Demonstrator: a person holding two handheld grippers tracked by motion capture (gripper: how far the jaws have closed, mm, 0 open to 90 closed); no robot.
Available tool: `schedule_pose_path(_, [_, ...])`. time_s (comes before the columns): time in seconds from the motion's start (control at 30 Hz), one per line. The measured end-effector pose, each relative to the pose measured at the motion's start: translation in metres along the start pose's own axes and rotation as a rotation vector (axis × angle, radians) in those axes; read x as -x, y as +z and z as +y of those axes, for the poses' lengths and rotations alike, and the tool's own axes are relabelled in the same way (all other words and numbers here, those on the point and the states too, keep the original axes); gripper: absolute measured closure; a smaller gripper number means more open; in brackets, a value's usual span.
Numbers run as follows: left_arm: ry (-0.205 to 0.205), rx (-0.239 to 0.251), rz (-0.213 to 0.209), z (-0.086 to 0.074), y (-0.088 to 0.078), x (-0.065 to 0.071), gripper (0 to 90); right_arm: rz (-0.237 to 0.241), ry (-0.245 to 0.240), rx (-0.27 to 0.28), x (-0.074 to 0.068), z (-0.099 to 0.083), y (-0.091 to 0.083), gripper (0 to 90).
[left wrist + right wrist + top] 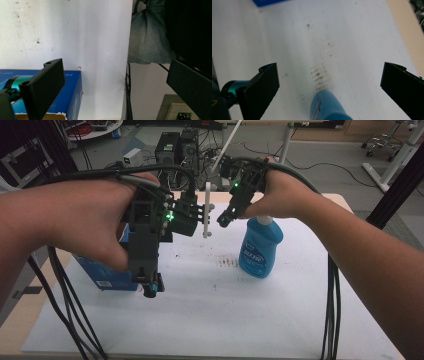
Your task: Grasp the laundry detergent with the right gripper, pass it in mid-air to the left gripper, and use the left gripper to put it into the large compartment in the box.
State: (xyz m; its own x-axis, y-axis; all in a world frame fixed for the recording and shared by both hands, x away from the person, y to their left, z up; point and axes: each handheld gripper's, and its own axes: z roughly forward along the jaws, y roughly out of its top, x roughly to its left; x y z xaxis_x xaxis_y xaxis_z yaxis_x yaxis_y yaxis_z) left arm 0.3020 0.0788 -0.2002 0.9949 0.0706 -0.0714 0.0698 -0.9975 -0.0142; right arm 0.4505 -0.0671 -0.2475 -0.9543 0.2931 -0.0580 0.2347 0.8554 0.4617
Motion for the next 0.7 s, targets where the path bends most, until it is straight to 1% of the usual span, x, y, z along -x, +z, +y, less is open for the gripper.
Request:
schedule_pose_path(0.07, [-0.001, 0.0, -0.001, 0.0, 0.0, 0.0, 1.7, -0.024, 0.053, 0.07, 0.005, -0.002, -0.005, 1.0])
schedule_pose_path(0.2, [0.0, -0.001, -0.001, 0.001, 0.0, 0.0, 1.7, -0.061, 0.187, 0.222, 0.018, -0.012, -0.014, 1.0])
schedule_pose_path(0.27, [-0.003, -0.002, -0.001, 0.001, 0.0, 0.0, 1.7, -0.093, 0.239, 0.274, 0.023, -0.018, -0.019, 1.0])
schedule_pose_path(0.33, [-0.002, -0.002, -0.002, 0.001, 0.0, 0.0, 1.7, -0.11, 0.281, 0.315, 0.028, -0.025, -0.024, 1.0])
schedule_pose_path(0.4, [-0.004, -0.006, -0.001, 0.001, 0.0, -0.001, 1.7, -0.123, 0.315, 0.341, 0.033, -0.032, -0.028, 1.0])
schedule_pose_path(0.47, [-0.003, -0.007, 0.0, 0.002, 0.0, -0.001, 1.7, -0.122, 0.342, 0.356, 0.038, -0.04, -0.032, 1.0])
schedule_pose_path(0.5, [-0.006, -0.008, -0.002, 0.003, 0.0, -0.001, 1.7, -0.13, 0.35, 0.358, 0.039, -0.043, -0.034, 1.0])
schedule_pose_path(0.53, [-0.001, -0.007, -0.002, 0.003, 0.0, -0.002, 1.7, -0.138, 0.353, 0.358, 0.041, -0.048, -0.035, 1.0])
schedule_pose_path(0.7, [0.003, -0.016, -0.003, 0.008, 0.0, -0.001, 1.7, -0.145, 0.391, 0.379, 0.046, -0.071, -0.043, 1.0])
